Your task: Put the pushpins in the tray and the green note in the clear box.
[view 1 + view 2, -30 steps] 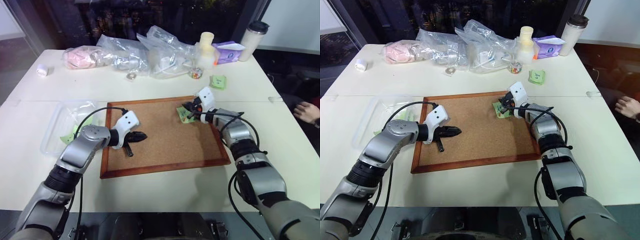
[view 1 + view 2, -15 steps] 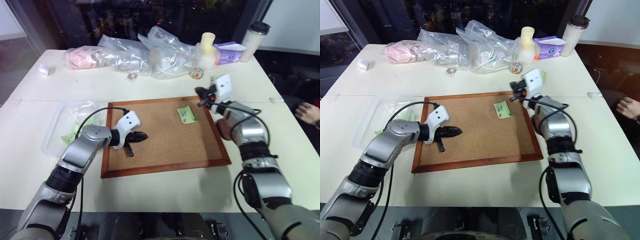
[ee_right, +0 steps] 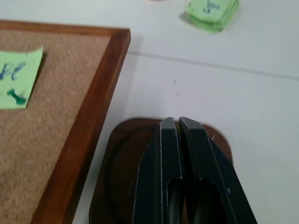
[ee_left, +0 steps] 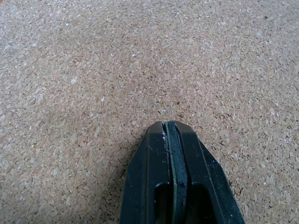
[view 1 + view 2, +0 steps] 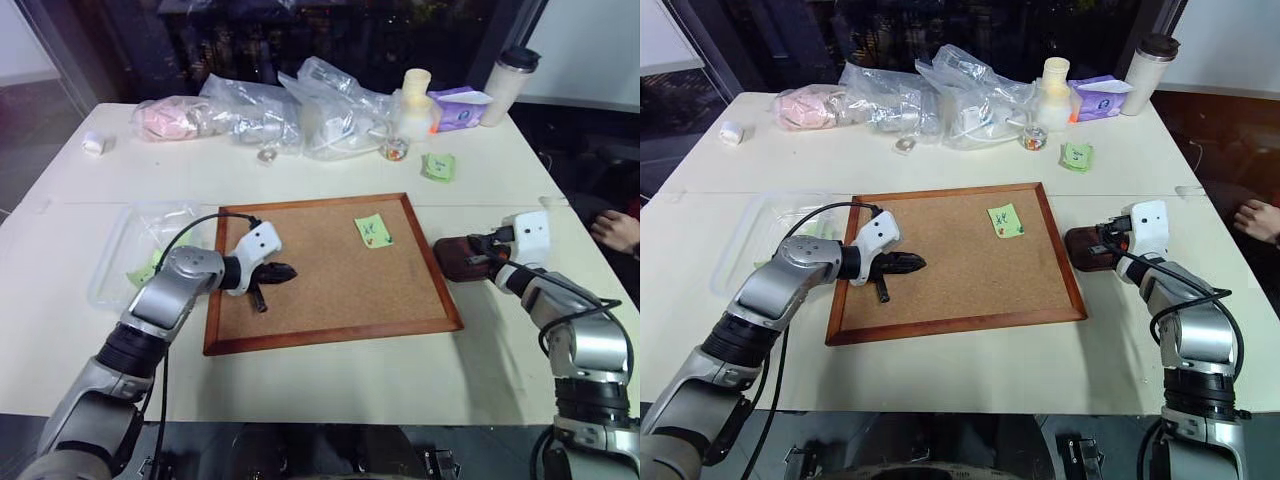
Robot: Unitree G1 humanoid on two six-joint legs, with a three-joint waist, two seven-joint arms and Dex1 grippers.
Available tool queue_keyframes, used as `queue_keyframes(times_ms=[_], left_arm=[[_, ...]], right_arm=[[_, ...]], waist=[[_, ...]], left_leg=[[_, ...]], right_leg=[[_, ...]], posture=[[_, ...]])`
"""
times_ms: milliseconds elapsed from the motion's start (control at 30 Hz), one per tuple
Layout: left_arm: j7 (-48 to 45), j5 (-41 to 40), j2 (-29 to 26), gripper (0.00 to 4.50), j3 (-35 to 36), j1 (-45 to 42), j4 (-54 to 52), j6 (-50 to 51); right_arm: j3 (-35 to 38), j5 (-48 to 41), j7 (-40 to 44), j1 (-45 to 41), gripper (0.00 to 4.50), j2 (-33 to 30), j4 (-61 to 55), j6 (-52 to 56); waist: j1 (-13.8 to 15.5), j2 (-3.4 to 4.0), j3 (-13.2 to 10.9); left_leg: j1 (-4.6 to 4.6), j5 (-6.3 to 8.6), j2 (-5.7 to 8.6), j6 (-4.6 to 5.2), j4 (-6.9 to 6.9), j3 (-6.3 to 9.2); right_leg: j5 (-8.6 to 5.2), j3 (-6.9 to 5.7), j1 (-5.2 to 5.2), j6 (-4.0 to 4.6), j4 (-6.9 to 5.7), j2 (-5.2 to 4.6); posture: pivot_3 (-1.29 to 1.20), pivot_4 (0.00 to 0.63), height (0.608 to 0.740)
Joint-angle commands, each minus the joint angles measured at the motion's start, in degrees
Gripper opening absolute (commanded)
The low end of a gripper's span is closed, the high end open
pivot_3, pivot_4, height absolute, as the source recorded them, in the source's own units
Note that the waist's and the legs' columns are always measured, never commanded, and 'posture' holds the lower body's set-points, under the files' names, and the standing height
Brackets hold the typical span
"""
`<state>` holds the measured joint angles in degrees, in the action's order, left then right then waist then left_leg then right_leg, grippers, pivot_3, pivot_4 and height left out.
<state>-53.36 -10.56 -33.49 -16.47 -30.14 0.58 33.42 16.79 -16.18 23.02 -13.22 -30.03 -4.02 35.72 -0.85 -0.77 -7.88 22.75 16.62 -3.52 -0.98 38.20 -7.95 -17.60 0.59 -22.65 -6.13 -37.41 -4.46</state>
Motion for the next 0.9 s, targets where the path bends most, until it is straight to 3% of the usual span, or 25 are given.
queue_keyframes(times_ms=[33, 100, 200, 433, 767, 900], left_arm=[[-0.3, 1.8, 0.0, 0.00, -1.5, 0.2, 2.0, 0.5], [-0.4, 1.9, 0.2, 0.00, -1.6, 0.0, 2.4, 0.3], [-0.5, 2.0, 0.3, 0.00, -1.6, -0.2, 2.8, 0.1], [-0.4, 2.1, 0.6, 0.00, -1.6, -0.2, 3.3, -0.2], [-0.3, 2.1, 0.6, 0.00, -1.6, -0.1, 3.4, -0.5], [-0.5, 2.2, 0.6, 0.00, -1.9, -0.4, 3.4, -0.4]], right_arm=[[1.0, -0.9, -0.4, 0.2, 0.06, -0.2, -2.2, 0.4], [0.8, -0.9, -0.5, 0.3, 0.06, -0.3, -2.0, 0.5], [1.1, -1.2, -0.5, 0.2, 0.92, -0.4, -2.1, 0.5], [1.9, -2.2, -0.4, 0.4, 4.41, -0.8, -3.4, 0.8], [1.9, -4.7, 1.1, -0.1, 4.46, -0.6, -5.5, 0.6], [-4.2, -4.6, 5.4, -2.2, 4.46, -0.2, -5.6, -1.1]], waist=[[0.0, 0.00, 0.0], [0.0, 0.00, 0.0], [0.1, 0.00, 0.0], [0.1, 0.00, 0.0], [0.1, 0.00, 0.0], [0.1, 0.00, 0.0]], left_leg=[[0.00, 0.00, 0.00, 0.00, 0.00, 0.00], [-0.01, 0.00, 0.00, 0.00, 0.00, 0.01], [-0.01, 0.00, 0.00, 0.01, 0.00, 0.03], [-0.01, 0.01, 0.01, 0.02, 0.01, 0.05], [-0.01, 0.02, 0.01, 0.04, 0.01, 0.07], [-0.03, 0.02, 0.01, 0.04, 0.00, 0.07]], right_leg=[[0.00, 0.01, 0.00, 0.00, 0.00, 0.00], [0.00, 0.00, 0.01, 0.00, 0.00, 0.00], [0.00, 0.00, 0.02, 0.00, 0.01, 0.00], [0.00, 0.00, 0.05, 0.00, 0.04, 0.00], [0.00, -0.01, 0.07, 0.00, 0.06, 0.00], [0.00, -0.01, 0.09, 0.00, 0.06, 0.00]], posture=[[0.00, 0.150, 0.737], [0.00, 0.150, 0.737], [0.00, 0.150, 0.737], [0.00, 0.150, 0.737], [0.00, 0.150, 0.737], [0.00, 0.150, 0.737]])
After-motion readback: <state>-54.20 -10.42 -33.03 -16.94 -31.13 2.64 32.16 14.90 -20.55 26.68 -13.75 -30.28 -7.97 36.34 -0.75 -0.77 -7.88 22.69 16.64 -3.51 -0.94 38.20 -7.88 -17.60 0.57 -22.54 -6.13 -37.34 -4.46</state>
